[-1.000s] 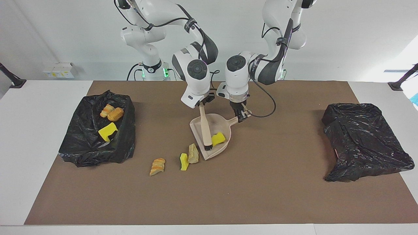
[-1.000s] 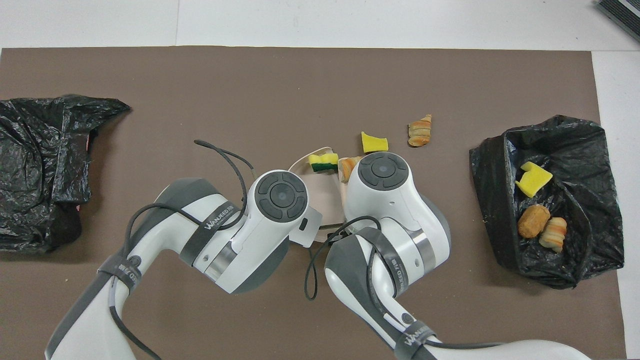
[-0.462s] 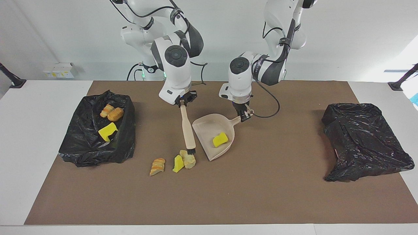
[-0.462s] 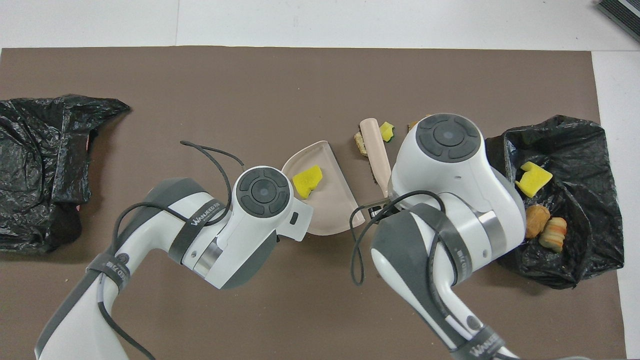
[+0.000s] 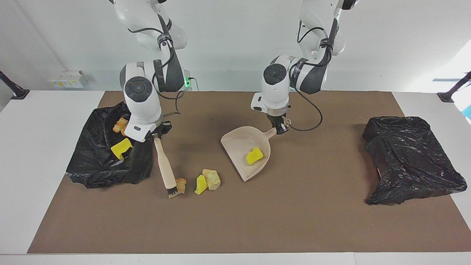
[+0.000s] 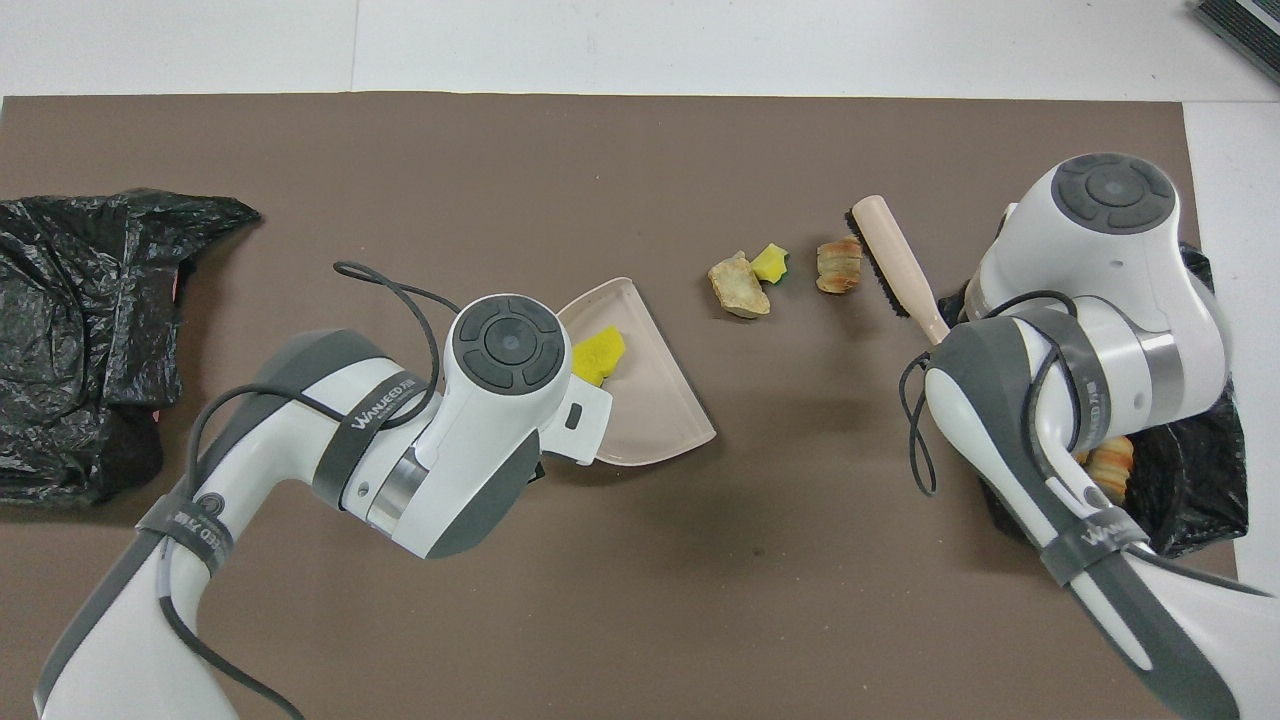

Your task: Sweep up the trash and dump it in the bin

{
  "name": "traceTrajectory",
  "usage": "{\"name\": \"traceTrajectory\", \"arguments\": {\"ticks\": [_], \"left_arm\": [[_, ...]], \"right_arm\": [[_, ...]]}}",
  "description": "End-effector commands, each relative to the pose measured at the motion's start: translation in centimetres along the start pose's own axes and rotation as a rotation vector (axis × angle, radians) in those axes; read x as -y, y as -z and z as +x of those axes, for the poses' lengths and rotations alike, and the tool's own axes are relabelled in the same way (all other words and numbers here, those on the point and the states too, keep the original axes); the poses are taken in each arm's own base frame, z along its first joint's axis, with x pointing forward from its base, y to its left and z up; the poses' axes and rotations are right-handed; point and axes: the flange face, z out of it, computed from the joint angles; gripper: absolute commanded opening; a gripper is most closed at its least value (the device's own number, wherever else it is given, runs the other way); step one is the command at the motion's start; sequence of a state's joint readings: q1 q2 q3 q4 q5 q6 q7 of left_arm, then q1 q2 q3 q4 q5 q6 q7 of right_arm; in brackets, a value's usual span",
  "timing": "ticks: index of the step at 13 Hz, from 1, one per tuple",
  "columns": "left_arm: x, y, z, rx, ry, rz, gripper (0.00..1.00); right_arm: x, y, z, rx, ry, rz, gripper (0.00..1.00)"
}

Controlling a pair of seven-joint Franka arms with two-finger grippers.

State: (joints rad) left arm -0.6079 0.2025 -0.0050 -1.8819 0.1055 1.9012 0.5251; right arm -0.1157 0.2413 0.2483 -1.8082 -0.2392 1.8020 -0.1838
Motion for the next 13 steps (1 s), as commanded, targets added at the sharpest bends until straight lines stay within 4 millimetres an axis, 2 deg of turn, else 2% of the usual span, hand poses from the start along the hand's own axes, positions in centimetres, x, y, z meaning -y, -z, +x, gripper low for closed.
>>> {"name": "traceTrajectory", "arguments": {"ticks": [1,3,4,5,9,13], "left_arm": [[0.2,0.3,0.4,-0.012,0.017,-0.002,0.00],[0.0,0.2,0.5,-0.011,0.028,0.001,0.00],[0.0,0.2,0.6,-0.014,0.034,0.003,0.00],[-0.1,0.1,0.6,-0.013,0.034,0.002,0.00],[-0.7,-0.5,0.4,0.004,0.018,0.012,0.00],[-1.0,-1.2,0.3,0.000,-0.014,0.060,0.00]], "right_arm": [[-2.7,-1.8,2.0,-0.009,0.025,-0.040,0.00],[-3.1,-3.0,3.2,0.001,0.023,-0.022,0.00],[-2.1,-3.1,3.6,-0.003,0.023,-0.011,0.00],[-0.3,-2.7,4.1,-0.006,0.031,-0.008,0.00],[9.2,-0.9,5.6,-0.024,0.034,0.113,0.00],[17.7,0.2,5.1,-0.001,0.059,0.170,0.00]]}}
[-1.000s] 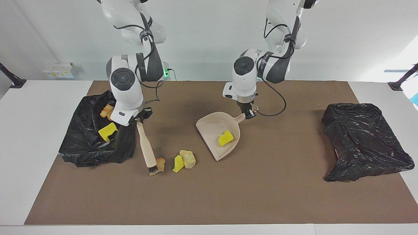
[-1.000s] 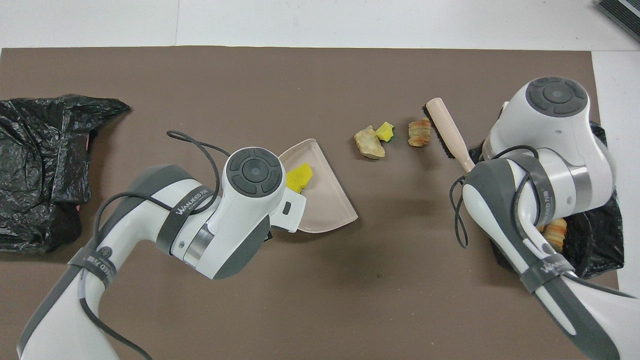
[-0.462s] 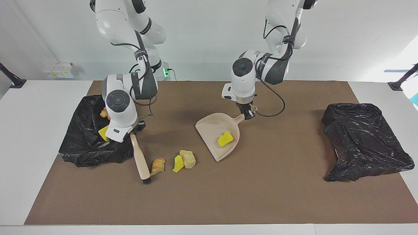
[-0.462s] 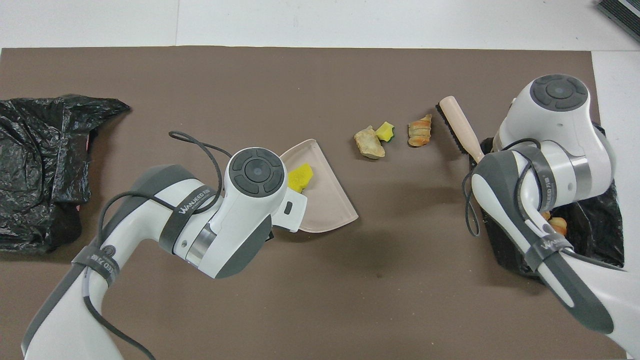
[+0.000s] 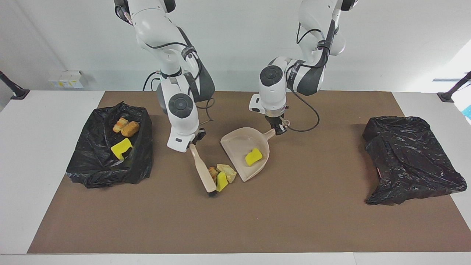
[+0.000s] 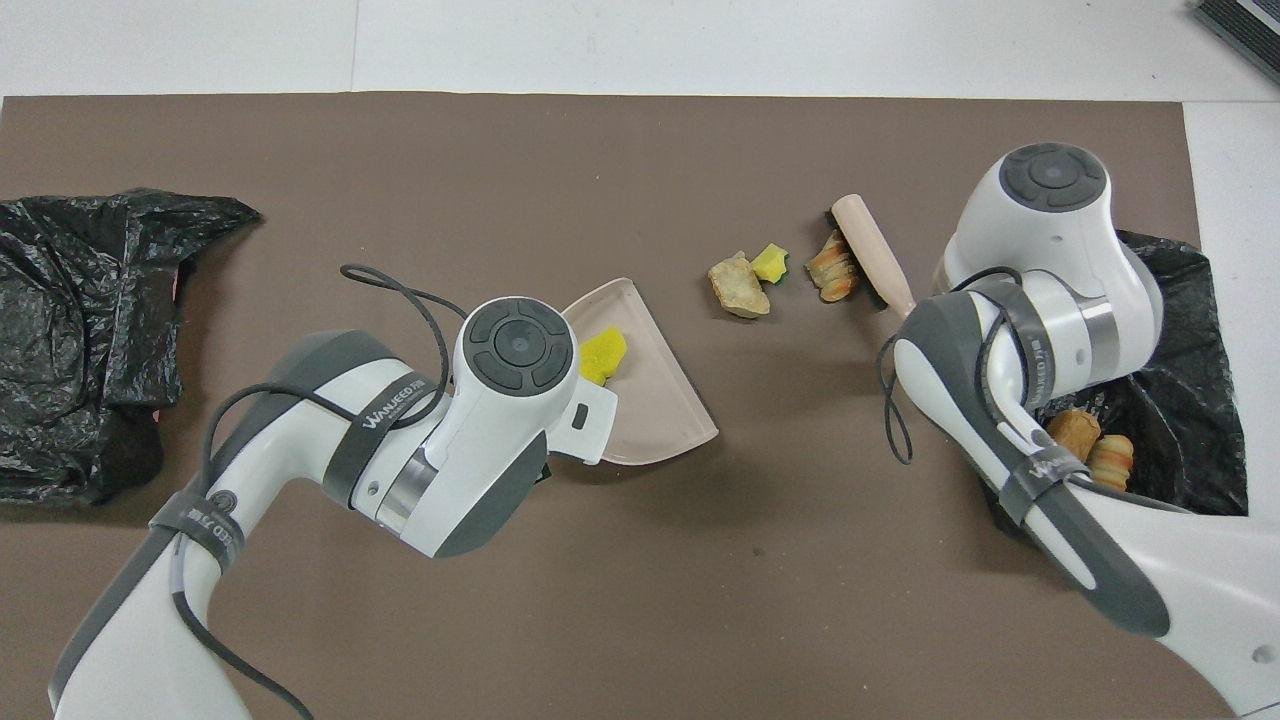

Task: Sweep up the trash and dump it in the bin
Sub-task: 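Sweep the bread and sponge into the dustpan with the right gripper's brush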

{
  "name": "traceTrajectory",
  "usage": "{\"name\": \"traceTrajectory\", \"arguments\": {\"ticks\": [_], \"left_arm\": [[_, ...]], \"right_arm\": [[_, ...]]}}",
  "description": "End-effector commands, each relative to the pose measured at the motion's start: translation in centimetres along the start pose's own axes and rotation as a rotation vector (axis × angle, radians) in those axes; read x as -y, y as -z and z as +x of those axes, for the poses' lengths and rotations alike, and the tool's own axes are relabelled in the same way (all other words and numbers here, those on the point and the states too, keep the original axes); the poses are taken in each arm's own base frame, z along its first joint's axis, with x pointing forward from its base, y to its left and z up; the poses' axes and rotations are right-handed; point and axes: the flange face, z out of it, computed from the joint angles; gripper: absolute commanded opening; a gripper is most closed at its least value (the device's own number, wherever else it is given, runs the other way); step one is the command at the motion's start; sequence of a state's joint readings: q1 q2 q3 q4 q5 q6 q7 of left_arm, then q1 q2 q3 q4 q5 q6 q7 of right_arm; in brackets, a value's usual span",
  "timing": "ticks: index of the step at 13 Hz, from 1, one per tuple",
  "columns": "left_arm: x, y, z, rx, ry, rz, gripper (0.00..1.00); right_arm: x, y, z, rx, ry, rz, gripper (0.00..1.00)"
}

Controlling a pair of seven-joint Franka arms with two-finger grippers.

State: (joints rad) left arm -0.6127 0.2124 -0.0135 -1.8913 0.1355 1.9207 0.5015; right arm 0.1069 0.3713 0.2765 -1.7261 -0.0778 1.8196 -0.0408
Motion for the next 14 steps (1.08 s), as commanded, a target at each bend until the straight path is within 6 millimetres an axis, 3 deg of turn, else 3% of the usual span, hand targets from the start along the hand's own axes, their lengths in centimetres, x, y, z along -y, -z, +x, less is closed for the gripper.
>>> {"name": "traceTrajectory", "arguments": {"ticks": [1,4,7,11,14], "left_arm": [[-0.7,-1.0,0.1,-0.016,-0.025,0.052,0.00],[-0.8,-1.4,1.1,-0.095,-0.041,0.095,0.00],[-0.8,-1.7,1.3,-0.139,-0.056,0.116,0.00],[0.2,-2.0,0.6,-0.129,-0.070,0.109,0.00],[2.7,-1.7,-0.9,-0.139,-0.062,0.104,0.00]], "right_arm": [[4.5,0.6,-1.1,0.012,0.007,0.027,0.00],[8.1,-0.2,-2.8,0.040,0.016,0.025,0.00],[11.7,0.9,-4.0,0.091,-0.005,0.030,0.00],[11.3,5.3,-6.1,0.037,-0.073,0.061,0.00],[11.6,8.4,-7.7,-0.008,-0.139,0.061,0.00]]}}
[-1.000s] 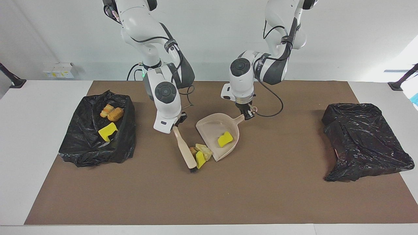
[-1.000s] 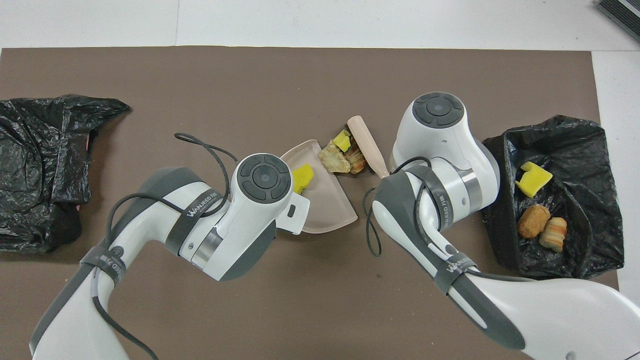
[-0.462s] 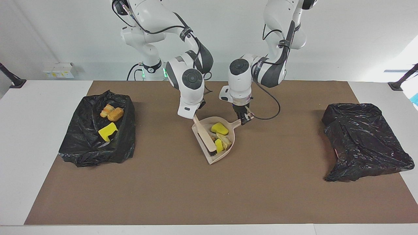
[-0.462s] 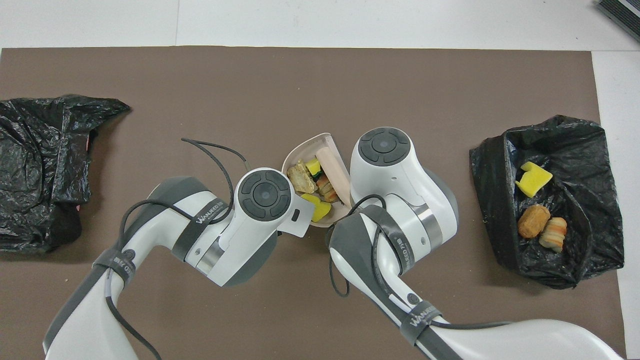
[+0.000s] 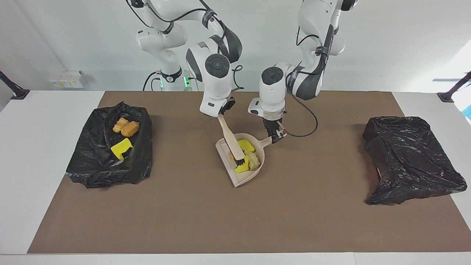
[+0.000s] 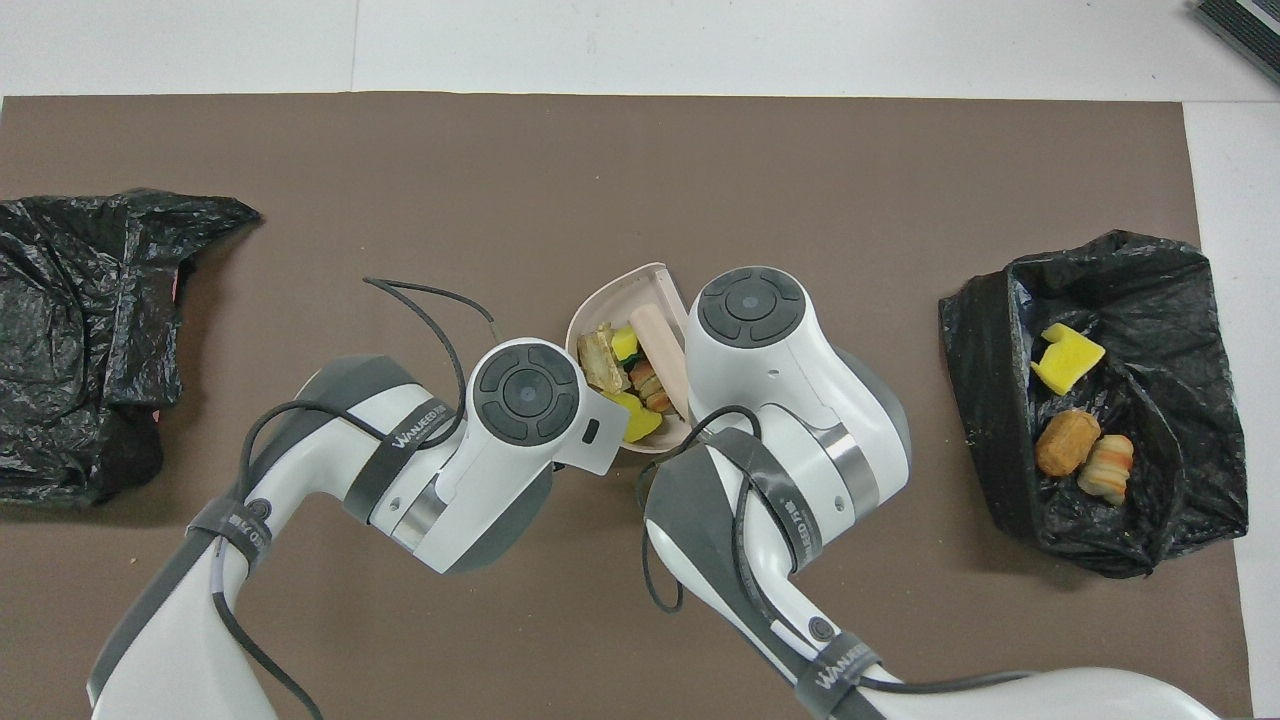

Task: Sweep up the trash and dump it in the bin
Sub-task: 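Sweep the bread and sponge into the dustpan with the right gripper's brush, then carry the full dustpan with the left gripper toward the far bag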

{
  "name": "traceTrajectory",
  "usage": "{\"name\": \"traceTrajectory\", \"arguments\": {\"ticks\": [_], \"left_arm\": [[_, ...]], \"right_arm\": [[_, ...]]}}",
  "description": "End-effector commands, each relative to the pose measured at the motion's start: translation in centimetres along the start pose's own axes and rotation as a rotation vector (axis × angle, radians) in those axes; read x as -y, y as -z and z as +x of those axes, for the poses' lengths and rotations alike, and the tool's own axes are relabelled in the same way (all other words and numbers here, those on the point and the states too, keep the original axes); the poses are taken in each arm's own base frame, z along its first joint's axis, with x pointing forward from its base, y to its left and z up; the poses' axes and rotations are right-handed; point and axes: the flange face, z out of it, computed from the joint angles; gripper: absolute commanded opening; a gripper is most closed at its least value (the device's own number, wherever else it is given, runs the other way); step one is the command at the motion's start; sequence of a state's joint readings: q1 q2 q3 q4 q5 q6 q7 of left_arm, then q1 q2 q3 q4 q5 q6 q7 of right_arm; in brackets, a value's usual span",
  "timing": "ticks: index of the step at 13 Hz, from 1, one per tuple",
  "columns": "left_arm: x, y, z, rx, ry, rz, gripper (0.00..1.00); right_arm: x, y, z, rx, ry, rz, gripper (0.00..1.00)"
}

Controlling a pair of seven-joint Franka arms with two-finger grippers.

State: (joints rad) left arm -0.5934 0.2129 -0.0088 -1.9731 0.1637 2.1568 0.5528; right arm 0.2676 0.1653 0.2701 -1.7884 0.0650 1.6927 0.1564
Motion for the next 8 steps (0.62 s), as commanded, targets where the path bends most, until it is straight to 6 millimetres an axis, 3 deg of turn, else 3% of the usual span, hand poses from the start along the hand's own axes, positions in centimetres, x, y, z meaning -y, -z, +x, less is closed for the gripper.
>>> {"name": "traceTrajectory", "arguments": {"ticks": [1,6,8], "left_arm": [[2.7,0.1,-2.3,-0.020,-0.006,0.006,0.00],[9.2,3.7,-6.5,-0.046,-0.069,-0.037,0.00],[12.8,5.3,-10.0,-0.054,-0.103,-0.059,0.00]], "right_arm": [[0.3,2.7,-1.7,-0.029,-0.098,0.020,0.00],[3.8,3.3,-2.8,-0.018,-0.254,0.075,0.00],[6.5,3.1,-4.3,-0.004,-0.325,0.079,0.00]]}}
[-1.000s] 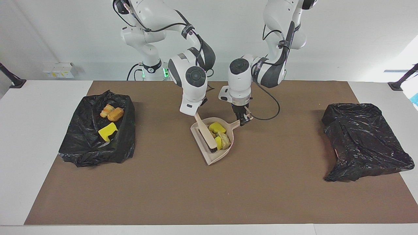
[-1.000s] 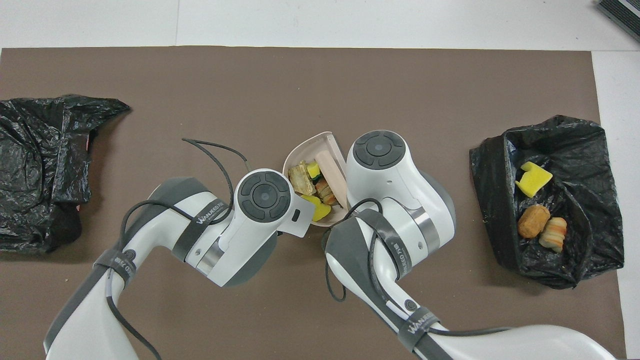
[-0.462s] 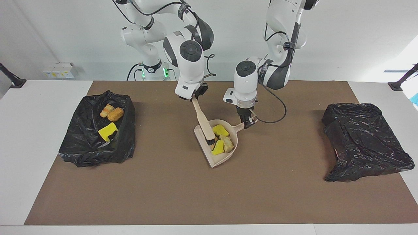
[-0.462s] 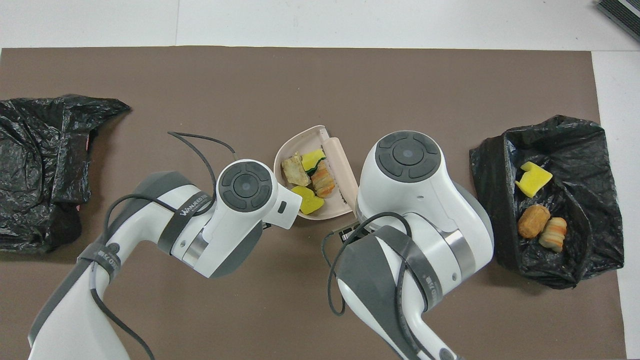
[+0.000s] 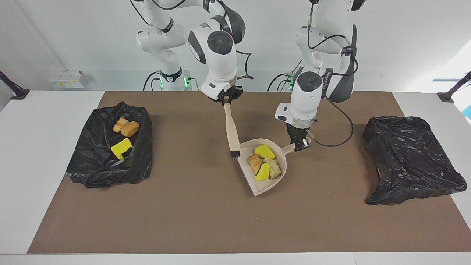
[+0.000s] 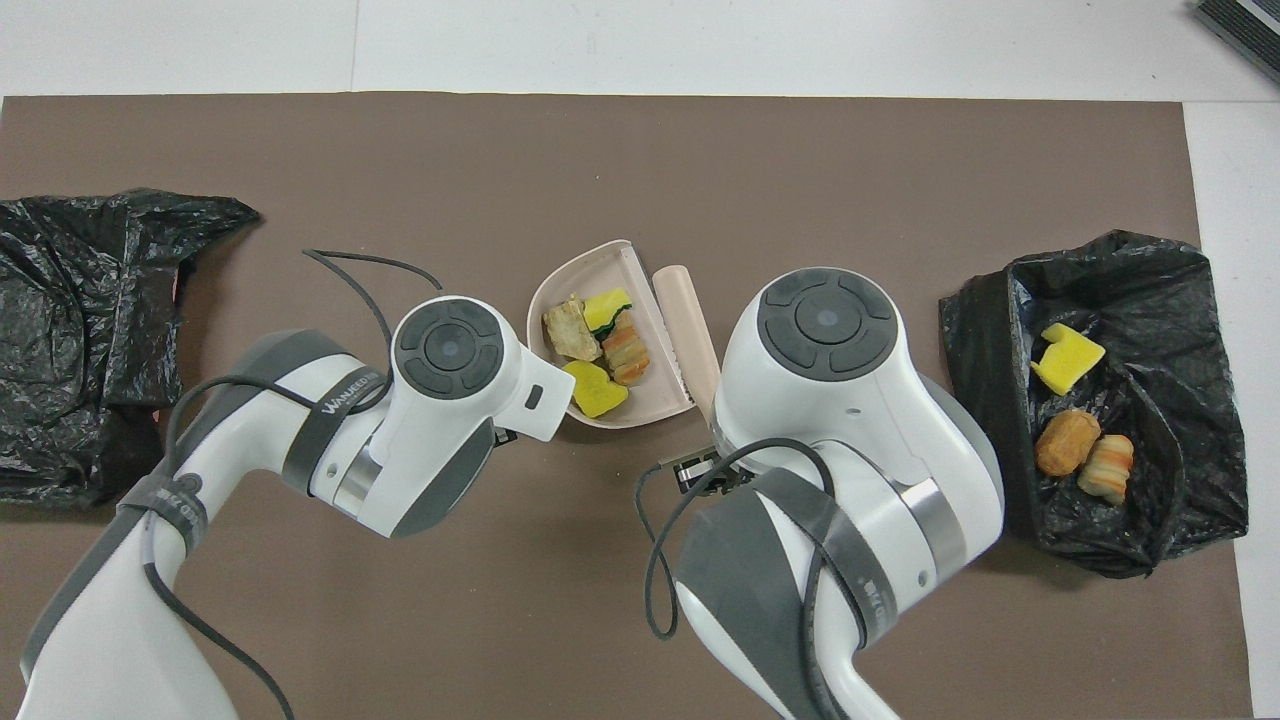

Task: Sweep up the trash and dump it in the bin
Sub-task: 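Carry the full dustpan with the left gripper toward the far bag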

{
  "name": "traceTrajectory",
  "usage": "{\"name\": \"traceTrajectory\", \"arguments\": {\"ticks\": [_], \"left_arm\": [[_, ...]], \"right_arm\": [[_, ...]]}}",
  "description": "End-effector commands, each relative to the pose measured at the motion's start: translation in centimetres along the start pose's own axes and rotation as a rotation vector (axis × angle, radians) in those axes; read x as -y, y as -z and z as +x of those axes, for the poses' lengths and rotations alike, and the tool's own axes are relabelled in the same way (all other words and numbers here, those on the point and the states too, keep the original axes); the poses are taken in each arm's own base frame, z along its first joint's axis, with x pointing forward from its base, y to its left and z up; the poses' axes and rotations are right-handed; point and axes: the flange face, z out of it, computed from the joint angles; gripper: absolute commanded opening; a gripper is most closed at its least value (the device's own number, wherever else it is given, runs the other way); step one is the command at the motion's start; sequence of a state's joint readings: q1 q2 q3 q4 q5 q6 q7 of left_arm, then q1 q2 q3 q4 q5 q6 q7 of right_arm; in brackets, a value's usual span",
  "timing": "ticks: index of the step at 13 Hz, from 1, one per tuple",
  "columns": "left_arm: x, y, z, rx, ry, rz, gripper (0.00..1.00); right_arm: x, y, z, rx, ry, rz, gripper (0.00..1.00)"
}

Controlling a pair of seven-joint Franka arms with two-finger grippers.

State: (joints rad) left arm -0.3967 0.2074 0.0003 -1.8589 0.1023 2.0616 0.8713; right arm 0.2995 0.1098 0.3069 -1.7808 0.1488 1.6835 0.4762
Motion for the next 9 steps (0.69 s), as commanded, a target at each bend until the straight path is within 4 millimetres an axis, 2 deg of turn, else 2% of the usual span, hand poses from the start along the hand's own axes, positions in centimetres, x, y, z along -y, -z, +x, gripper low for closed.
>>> {"name": "traceTrajectory", "arguments": {"ticks": [1,3,4,5,6,8,9], "left_arm": [[3.5,3.2,-4.3,-0.029,-0.038,-0.040,0.00],[6.2,4.8,-8.7,-0.032,-0.068,-0.056,0.00],[7.6,6.0,-11.2,-0.048,-0.081,-0.063,0.00],[9.0,7.0,-13.5,-0.066,-0.114,-0.066,0.00],[10.1,7.6,-16.1,-0.067,-0.138,-0.067,0.00],[11.8,7.4,-21.7,-0.069,-0.182,-0.071,0.00],[12.3,7.5,-23.6,-0.069,-0.205,-0.069,0.00]], "right_arm": [[2.3,-0.2,-3.9,0.017,-0.071,-0.007,0.00],[3.5,-0.8,-6.0,0.034,-0.099,0.011,0.00],[5.0,-1.6,-7.3,0.045,-0.088,0.007,0.00],[6.6,-3.3,-8.3,0.049,-0.093,-0.002,0.00],[7.3,-4.4,-8.6,0.027,-0.114,0.013,0.00],[10.0,-6.4,-9.9,0.026,-0.108,0.006,0.00],[11.4,-7.0,-10.6,0.017,-0.121,0.012,0.00]]}}
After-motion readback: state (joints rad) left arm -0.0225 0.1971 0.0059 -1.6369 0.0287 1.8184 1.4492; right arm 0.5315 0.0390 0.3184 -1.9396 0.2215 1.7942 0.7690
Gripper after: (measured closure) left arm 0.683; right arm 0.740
